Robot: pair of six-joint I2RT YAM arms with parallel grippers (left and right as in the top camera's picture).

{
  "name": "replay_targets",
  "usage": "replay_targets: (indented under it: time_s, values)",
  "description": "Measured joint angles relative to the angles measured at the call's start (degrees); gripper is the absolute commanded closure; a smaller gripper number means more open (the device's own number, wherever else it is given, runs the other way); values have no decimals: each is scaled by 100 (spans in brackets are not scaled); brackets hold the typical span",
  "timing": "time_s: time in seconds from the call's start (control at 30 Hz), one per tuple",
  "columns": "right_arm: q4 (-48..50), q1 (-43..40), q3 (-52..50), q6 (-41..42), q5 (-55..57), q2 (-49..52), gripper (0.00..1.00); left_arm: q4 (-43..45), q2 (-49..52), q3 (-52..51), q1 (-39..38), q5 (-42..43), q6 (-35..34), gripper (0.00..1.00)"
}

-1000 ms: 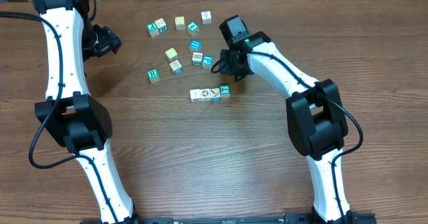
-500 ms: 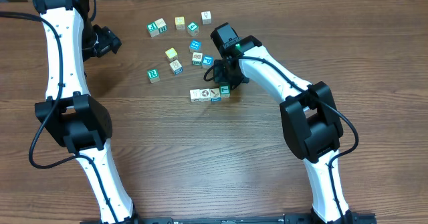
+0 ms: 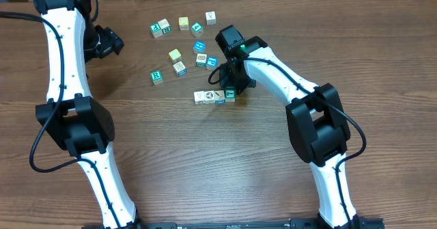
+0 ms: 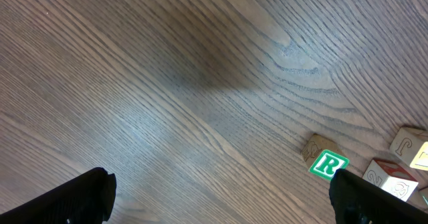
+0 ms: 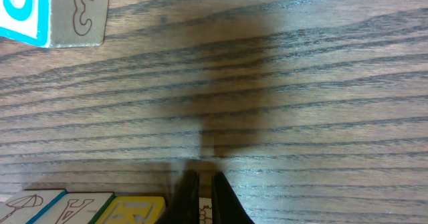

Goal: Form a horizontal line

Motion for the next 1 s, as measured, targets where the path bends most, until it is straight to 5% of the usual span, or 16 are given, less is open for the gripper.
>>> replay_targets:
  time_s: [1.0]
  values:
    - [1311,66,0,-2,-37,0,96,0,0,0,0,0,0,0]
